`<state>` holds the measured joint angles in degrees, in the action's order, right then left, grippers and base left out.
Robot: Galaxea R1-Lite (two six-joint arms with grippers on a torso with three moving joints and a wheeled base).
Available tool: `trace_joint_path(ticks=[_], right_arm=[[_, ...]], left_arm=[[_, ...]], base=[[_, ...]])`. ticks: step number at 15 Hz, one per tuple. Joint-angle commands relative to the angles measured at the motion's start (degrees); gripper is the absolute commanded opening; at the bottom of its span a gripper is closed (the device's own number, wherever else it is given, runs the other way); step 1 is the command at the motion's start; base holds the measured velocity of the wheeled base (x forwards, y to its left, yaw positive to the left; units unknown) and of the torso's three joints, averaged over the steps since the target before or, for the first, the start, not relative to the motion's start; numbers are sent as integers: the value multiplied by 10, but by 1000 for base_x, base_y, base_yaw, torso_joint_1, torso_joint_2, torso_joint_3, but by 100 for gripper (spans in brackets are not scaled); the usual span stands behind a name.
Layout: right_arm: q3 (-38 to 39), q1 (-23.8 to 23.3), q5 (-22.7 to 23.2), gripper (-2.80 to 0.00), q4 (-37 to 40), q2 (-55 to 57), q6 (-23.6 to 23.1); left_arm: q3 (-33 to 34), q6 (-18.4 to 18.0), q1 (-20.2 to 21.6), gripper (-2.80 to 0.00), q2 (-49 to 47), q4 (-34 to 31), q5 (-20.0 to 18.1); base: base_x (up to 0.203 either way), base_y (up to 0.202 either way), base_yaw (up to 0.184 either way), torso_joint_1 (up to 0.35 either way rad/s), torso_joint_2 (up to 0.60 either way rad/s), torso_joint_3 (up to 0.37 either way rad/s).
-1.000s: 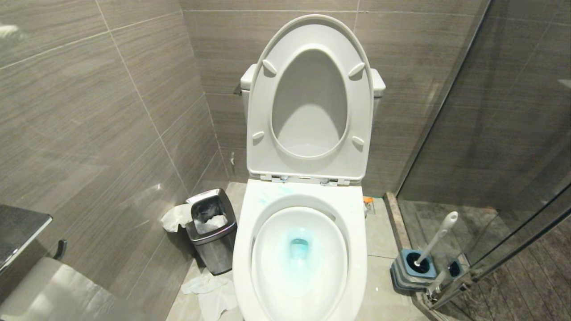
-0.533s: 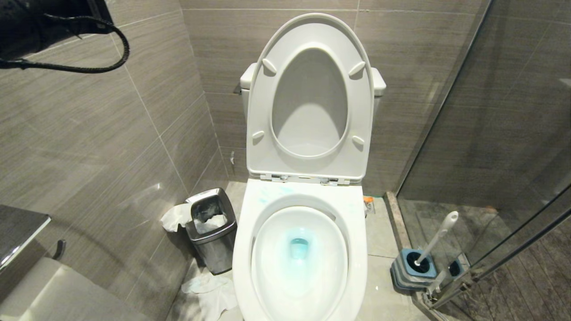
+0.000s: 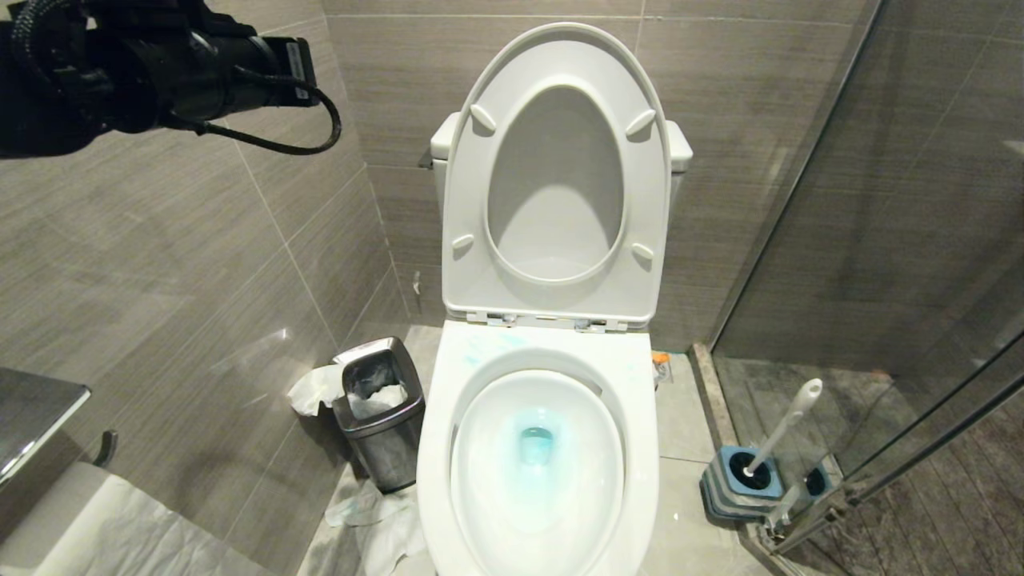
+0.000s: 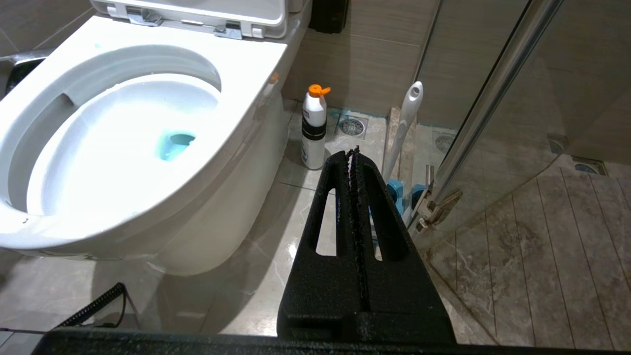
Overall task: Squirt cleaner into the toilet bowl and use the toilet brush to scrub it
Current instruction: Flush the toilet
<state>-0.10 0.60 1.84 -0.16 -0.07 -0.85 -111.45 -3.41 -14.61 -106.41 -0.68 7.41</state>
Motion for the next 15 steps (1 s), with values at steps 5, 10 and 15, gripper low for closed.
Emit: trace_joint_path(ticks=[5,10,15], right_arm=[[0,0,0,-280,0,1,0],[0,0,0,-280,0,1,0],[0,0,0,-280,0,1,0]], left_arm=[[-3,-3,-9,-280,-38,35,-5],[-2,-7,-14,-280,-78,138,-3],[-2,-11,-21,-280,-85,139,-3]], base=[[0,0,0,0,0,0],[0,0,0,0,0,0],[0,0,0,0,0,0]])
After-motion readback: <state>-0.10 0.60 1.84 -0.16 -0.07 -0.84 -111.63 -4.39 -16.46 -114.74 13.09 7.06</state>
